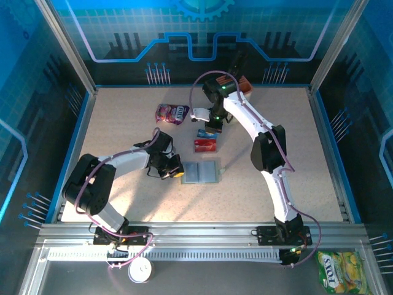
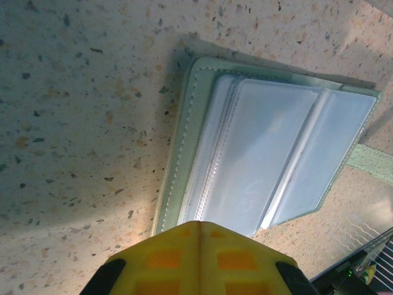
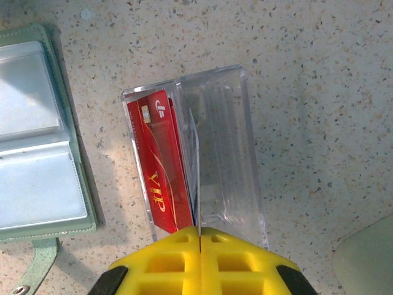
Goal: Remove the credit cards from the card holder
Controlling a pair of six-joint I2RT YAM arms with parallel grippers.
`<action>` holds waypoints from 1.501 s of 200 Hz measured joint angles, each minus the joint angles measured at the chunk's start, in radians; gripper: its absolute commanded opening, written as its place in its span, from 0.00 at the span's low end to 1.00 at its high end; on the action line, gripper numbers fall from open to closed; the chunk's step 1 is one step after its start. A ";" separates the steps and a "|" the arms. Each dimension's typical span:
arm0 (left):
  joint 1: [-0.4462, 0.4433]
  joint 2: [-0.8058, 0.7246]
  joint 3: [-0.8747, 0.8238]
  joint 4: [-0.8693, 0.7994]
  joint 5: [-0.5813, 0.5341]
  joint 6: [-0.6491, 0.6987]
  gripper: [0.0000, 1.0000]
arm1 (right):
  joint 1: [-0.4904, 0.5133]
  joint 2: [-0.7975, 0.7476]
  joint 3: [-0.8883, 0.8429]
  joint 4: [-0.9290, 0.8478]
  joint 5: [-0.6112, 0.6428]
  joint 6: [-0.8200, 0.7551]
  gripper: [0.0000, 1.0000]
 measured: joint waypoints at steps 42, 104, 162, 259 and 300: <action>0.000 0.014 0.033 -0.008 -0.002 0.005 0.01 | 0.000 -0.002 0.020 -0.014 -0.026 -0.003 0.00; 0.000 0.018 0.040 -0.023 -0.002 0.016 0.02 | -0.001 -0.030 0.020 0.017 -0.021 -0.002 0.00; 0.005 0.018 0.040 -0.023 -0.002 0.026 0.01 | -0.001 -0.029 0.022 0.043 -0.002 -0.010 0.00; 0.007 0.018 0.040 -0.023 -0.002 0.026 0.01 | -0.004 0.039 0.025 -0.009 -0.016 -0.061 0.00; 0.010 0.018 0.040 -0.023 -0.002 0.025 0.01 | -0.004 0.059 0.025 -0.018 -0.030 -0.074 0.06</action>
